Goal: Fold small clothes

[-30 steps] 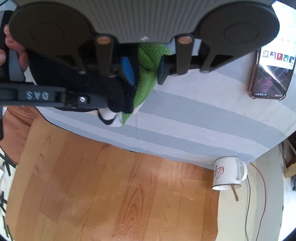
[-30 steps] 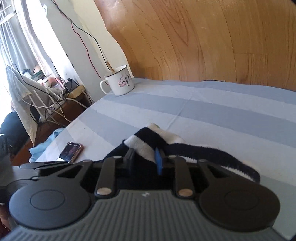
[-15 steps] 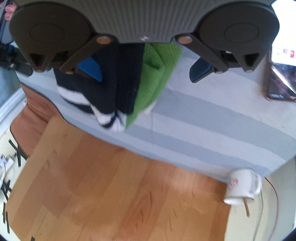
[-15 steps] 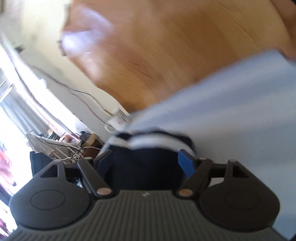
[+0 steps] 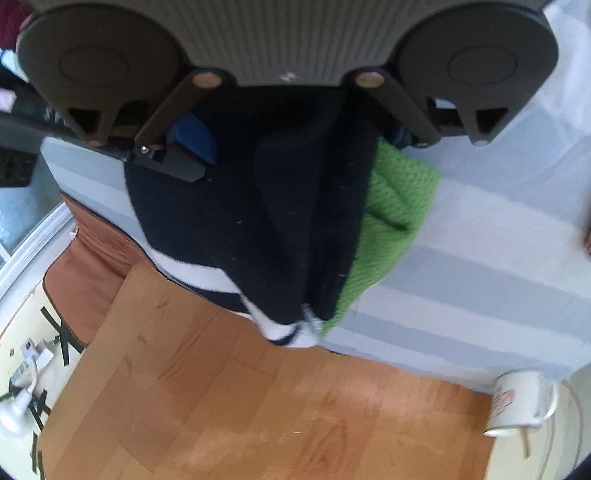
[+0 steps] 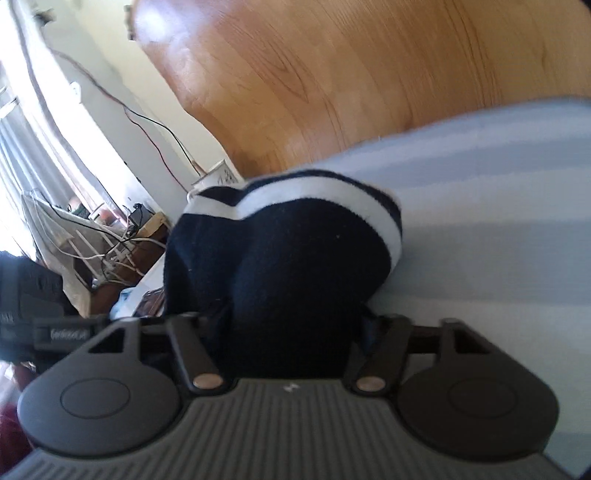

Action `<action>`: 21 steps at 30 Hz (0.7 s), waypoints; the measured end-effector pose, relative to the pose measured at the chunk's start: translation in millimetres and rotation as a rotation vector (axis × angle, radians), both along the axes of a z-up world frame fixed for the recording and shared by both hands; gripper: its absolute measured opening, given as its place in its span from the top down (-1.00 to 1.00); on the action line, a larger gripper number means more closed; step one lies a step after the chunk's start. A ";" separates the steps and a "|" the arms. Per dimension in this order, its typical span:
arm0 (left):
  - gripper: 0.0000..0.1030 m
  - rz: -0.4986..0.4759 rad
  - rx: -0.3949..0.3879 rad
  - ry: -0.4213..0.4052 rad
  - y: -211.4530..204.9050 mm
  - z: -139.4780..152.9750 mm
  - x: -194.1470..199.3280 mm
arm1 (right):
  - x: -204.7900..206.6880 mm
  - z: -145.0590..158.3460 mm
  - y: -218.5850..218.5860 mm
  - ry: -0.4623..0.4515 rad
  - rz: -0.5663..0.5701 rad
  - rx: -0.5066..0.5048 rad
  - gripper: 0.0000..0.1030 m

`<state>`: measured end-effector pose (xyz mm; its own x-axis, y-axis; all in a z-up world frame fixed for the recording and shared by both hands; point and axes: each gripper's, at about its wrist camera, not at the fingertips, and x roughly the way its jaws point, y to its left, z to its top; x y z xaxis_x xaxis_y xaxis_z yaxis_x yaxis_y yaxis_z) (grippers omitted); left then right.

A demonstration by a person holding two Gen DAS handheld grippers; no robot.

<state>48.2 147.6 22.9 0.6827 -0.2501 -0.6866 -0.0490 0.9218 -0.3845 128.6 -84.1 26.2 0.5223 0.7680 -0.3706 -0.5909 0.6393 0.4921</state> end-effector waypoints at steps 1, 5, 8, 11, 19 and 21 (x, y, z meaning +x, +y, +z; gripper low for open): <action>-0.65 -0.009 0.004 -0.012 -5.1 5.6 4.4 | 1.4 2.8 -2.6 -0.031 -0.014 0.001 -0.02; -0.38 -0.094 -0.033 -0.047 -32.4 23.2 46.7 | 18.6 22.3 -38.8 -0.138 -0.114 0.000 -0.01; -0.37 -0.143 -0.020 -0.081 -60.6 29.6 90.2 | 47.4 30.6 -68.3 -0.162 -0.180 -0.008 -0.01; -0.37 -0.170 -0.009 -0.080 -85.0 24.6 136.1 | 82.5 31.2 -83.8 -0.178 -0.231 -0.052 0.00; -0.63 -0.147 0.056 -0.078 -113.1 -18.5 195.9 | 159.3 -5.0 -113.3 -0.039 -0.311 -0.057 -0.16; -0.73 -0.123 0.060 -0.120 -114.5 -27.2 190.6 | 163.3 -7.9 -120.5 -0.003 -0.300 -0.009 -0.25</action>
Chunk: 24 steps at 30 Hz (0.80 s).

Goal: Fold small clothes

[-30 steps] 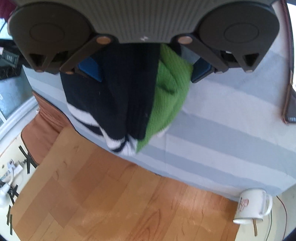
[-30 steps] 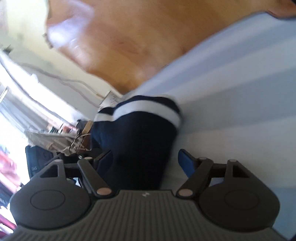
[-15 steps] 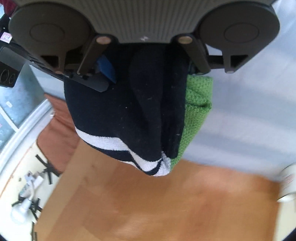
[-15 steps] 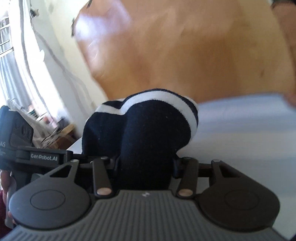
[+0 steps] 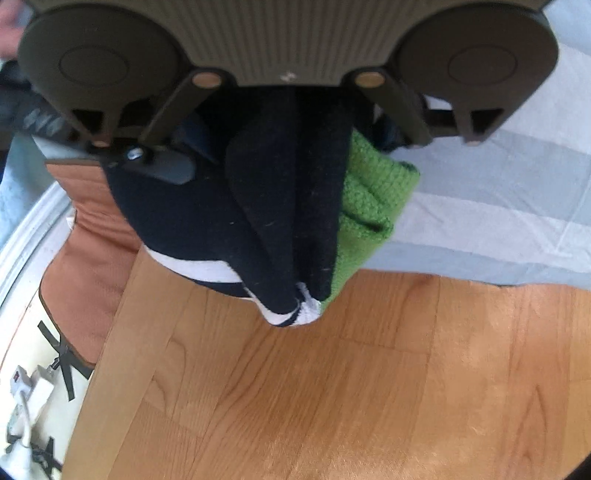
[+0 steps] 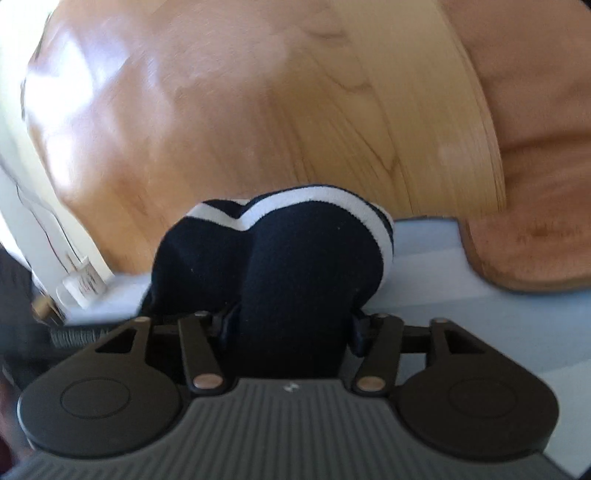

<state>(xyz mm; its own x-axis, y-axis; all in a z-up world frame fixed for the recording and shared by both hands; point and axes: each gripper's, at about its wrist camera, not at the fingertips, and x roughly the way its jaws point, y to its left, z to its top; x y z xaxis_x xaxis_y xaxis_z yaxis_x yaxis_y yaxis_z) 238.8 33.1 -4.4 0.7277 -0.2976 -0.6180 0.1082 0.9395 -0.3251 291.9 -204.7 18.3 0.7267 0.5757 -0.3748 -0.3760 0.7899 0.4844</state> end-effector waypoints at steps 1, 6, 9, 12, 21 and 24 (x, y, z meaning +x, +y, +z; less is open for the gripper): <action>-0.71 -0.002 -0.004 -0.009 0.4 1.9 -0.6 | 0.1 -0.1 0.5 0.005 -0.005 -0.001 -0.30; -0.74 0.027 0.071 -0.057 -7.6 7.0 -13.9 | -9.7 2.6 2.9 -0.033 -0.029 -0.024 -0.43; -0.82 0.061 0.157 -0.090 -18.6 12.0 -29.2 | -21.5 3.9 -0.3 -0.076 -0.069 -0.010 -0.66; -0.85 0.085 0.201 -0.103 -20.7 14.1 -56.1 | -32.4 2.8 -2.3 -0.060 -0.064 -0.013 -0.70; -0.92 0.143 0.274 -0.067 -20.4 15.1 -115.0 | -119.0 -4.0 -19.3 -0.059 -0.136 -0.059 -0.72; -0.92 0.144 0.304 -0.085 -21.3 15.9 -136.1 | -147.9 -6.4 -22.2 -0.083 -0.172 -0.068 -0.72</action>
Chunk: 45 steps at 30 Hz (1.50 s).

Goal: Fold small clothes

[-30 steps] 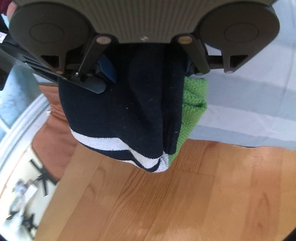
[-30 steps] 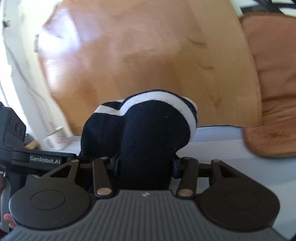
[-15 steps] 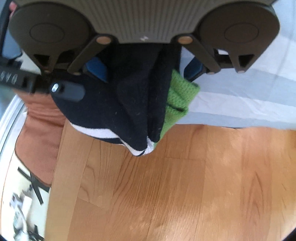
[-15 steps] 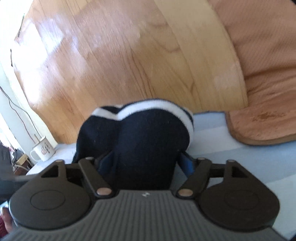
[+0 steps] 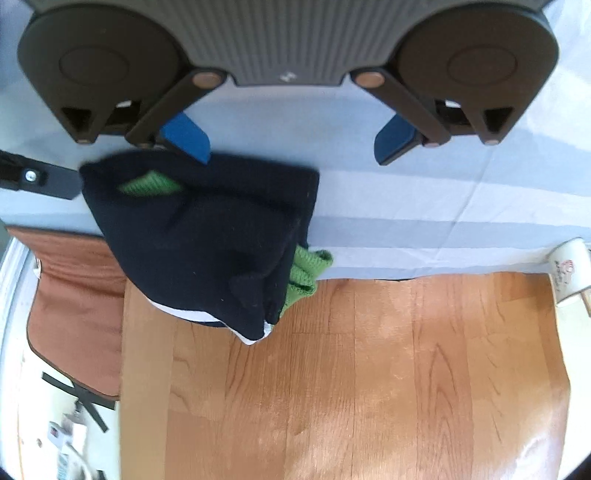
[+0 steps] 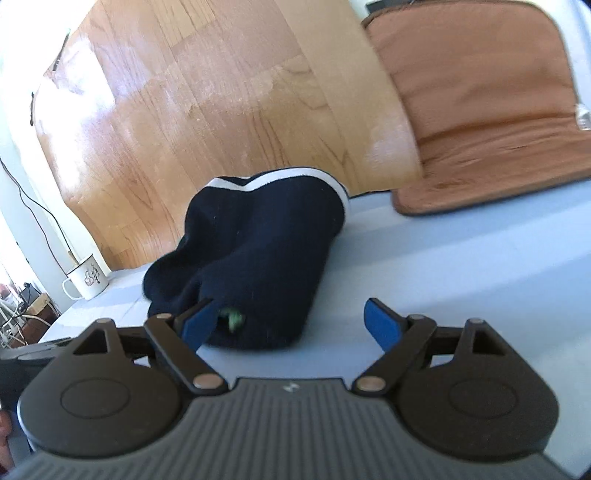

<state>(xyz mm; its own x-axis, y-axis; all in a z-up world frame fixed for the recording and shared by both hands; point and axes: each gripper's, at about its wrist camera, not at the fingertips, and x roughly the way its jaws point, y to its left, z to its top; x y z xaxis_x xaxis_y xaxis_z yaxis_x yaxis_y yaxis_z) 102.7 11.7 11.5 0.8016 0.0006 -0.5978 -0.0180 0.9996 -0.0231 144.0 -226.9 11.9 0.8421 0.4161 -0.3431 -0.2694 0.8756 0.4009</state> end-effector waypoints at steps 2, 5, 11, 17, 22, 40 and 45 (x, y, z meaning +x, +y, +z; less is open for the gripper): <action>-0.92 0.001 0.003 -0.005 0.4 -0.1 -13.3 | -18.9 -0.1 1.3 -0.029 -0.031 -0.022 -0.72; -0.92 0.002 0.015 0.002 -1.6 -1.4 -30.3 | -42.4 -1.4 2.9 -0.061 -0.063 -0.033 -0.72; -0.94 0.003 0.063 -0.009 -7.6 -2.0 -57.3 | -76.8 -7.0 -1.2 -0.055 -0.099 -0.010 -0.72; -0.95 -0.003 0.067 -0.028 -5.9 -1.5 -77.4 | -90.1 -9.7 1.8 -0.033 -0.113 -0.036 -0.72; -0.99 0.006 0.048 -0.042 -1.4 -0.3 -83.2 | -94.6 -11.0 2.0 -0.028 -0.125 -0.035 -0.72; -0.99 -0.066 -0.132 0.048 8.3 -8.2 -70.7 | -90.3 -16.3 -8.2 0.029 -0.256 -0.006 -0.72; -1.00 -0.093 -0.145 0.052 7.6 -8.9 -71.6 | -86.5 -15.6 -5.1 0.036 -0.244 -0.031 -0.81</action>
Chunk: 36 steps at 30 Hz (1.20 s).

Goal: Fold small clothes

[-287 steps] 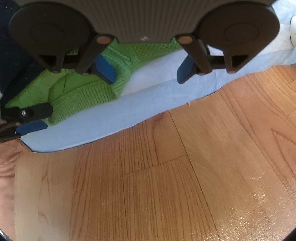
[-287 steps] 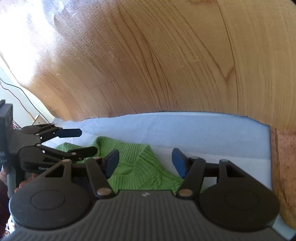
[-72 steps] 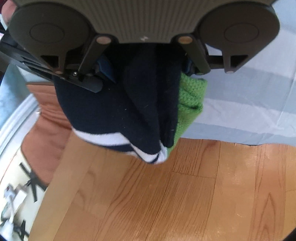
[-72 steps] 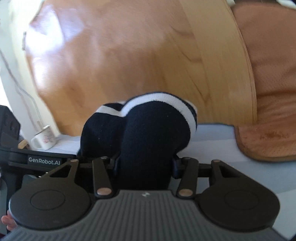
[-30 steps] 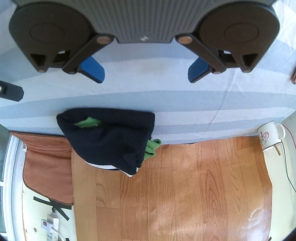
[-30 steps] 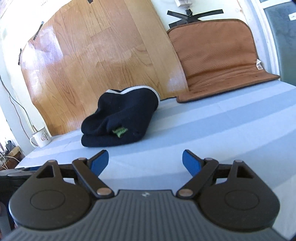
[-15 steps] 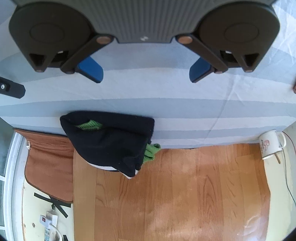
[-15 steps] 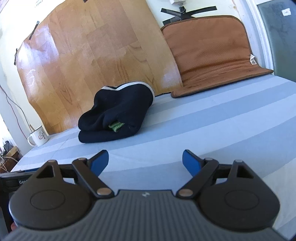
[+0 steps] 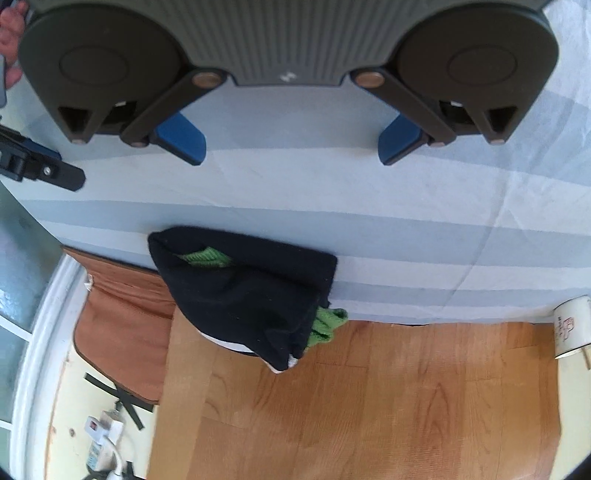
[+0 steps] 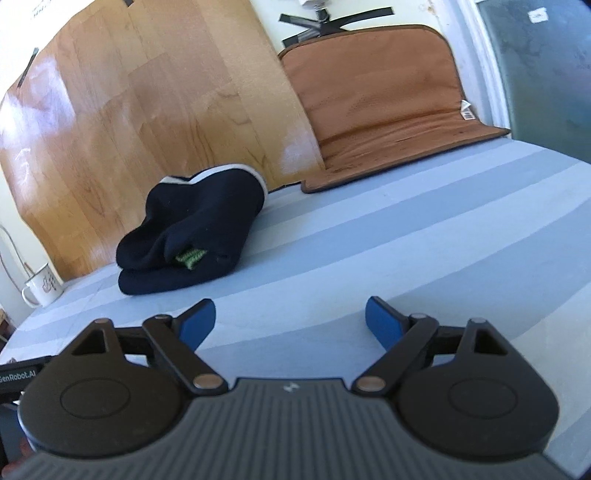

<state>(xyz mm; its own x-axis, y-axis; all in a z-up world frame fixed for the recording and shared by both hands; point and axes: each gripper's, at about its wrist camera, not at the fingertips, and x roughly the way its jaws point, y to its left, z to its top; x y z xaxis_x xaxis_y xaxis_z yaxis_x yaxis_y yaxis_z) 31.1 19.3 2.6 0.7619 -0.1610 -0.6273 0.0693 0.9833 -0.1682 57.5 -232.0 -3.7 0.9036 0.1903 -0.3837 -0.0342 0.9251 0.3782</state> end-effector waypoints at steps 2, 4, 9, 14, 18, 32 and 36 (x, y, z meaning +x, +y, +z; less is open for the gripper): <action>-1.00 -0.023 0.007 0.002 -3.0 -0.4 0.0 | 1.2 -0.1 -0.5 -0.001 0.015 0.005 -0.83; -1.00 -0.035 0.015 0.003 -5.5 -0.7 -0.4 | 3.0 0.2 0.5 -0.001 0.038 0.004 -0.84; -1.00 -0.036 0.027 0.004 -8.8 -0.5 -0.4 | 5.6 1.9 7.6 0.000 0.080 -0.023 -0.83; -1.00 -0.030 0.043 0.002 -10.8 -0.8 -1.0 | 5.3 1.8 7.2 -0.002 0.082 -0.010 -0.83; -1.00 -0.006 0.053 0.004 -9.5 -1.2 -0.9 | 6.8 2.1 8.7 0.001 0.102 -0.010 -0.84; -1.00 0.102 0.208 0.041 -21.5 -4.4 1.2 | 1.3 4.1 15.0 -0.034 0.157 -0.008 -0.85; -1.00 0.147 0.228 0.042 -22.0 -4.0 0.5 | 1.6 3.0 12.6 -0.031 0.193 0.022 -0.85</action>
